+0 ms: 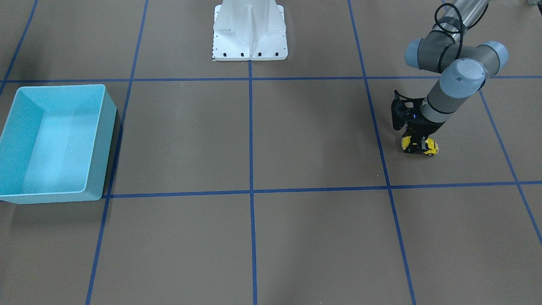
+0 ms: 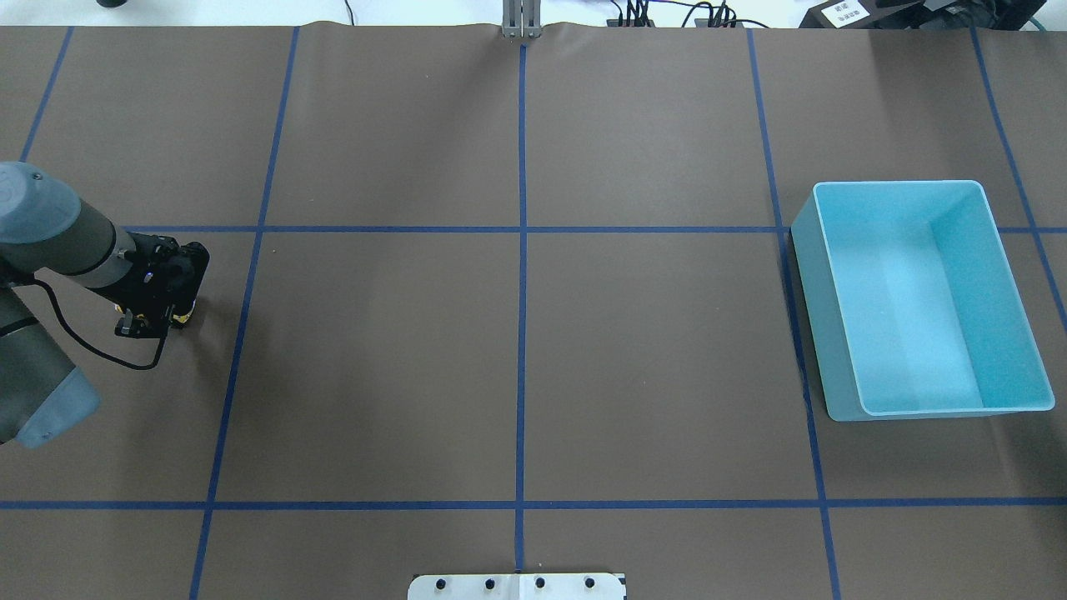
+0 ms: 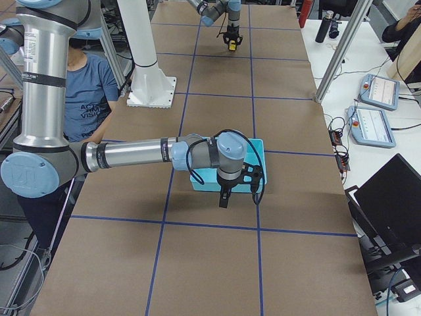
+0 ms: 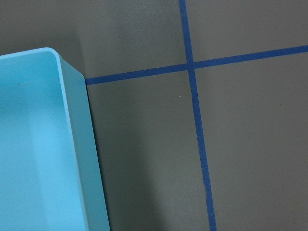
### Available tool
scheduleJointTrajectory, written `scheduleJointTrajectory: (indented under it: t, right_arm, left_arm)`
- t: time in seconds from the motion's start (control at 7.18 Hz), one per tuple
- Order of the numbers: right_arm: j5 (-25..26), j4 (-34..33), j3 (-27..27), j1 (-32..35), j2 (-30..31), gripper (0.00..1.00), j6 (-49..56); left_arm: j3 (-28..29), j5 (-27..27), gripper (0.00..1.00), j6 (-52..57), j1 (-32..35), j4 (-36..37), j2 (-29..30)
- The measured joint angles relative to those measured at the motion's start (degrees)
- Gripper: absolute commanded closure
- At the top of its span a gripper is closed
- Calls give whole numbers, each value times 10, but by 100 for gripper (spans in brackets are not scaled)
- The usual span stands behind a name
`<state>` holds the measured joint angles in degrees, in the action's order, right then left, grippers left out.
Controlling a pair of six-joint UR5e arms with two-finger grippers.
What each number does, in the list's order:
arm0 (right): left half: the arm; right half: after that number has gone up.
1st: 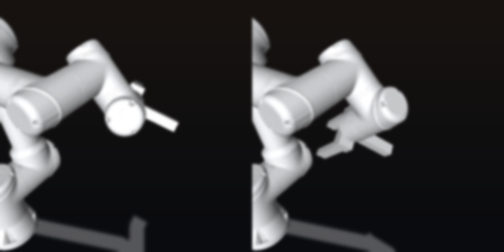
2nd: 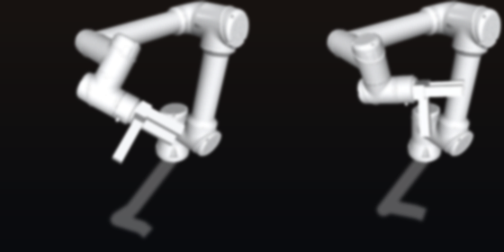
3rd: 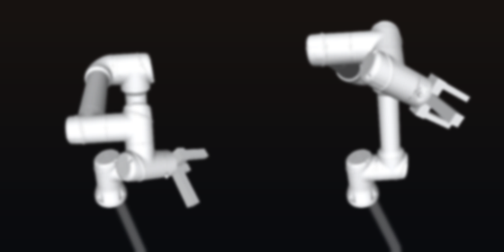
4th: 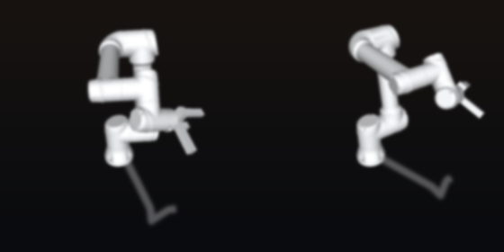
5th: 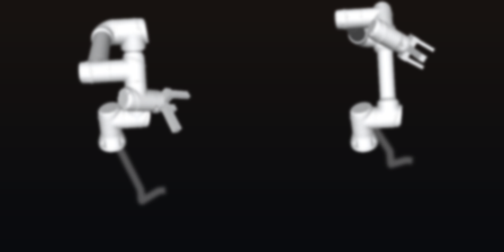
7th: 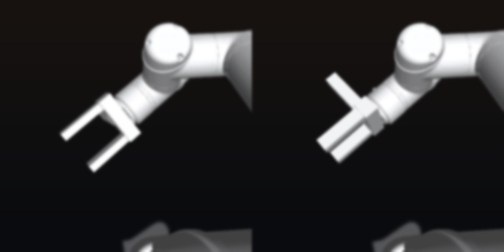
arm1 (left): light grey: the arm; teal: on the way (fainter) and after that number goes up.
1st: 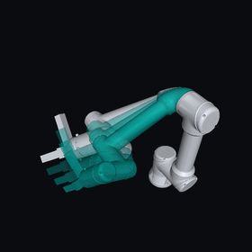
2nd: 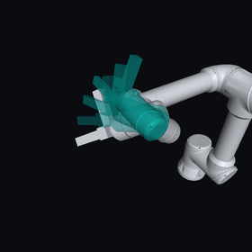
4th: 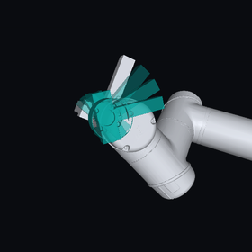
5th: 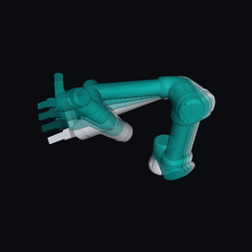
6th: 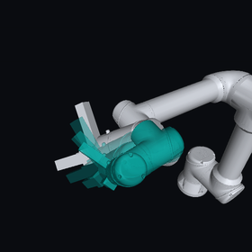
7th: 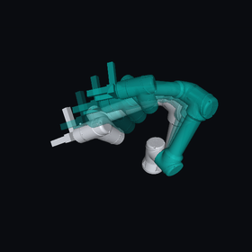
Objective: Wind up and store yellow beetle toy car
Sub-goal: 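Pull the car toward the robot with the left gripper, winding it further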
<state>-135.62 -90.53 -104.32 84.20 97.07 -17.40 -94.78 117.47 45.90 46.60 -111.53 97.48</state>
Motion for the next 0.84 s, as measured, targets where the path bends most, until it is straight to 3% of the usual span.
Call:
scheduleJointTrajectory:
  t: [0.84]
  right_arm:
    - [0, 0, 0, 0, 0, 0, 0]
  left_arm:
    - [3, 1, 100, 12, 6, -19, -18]
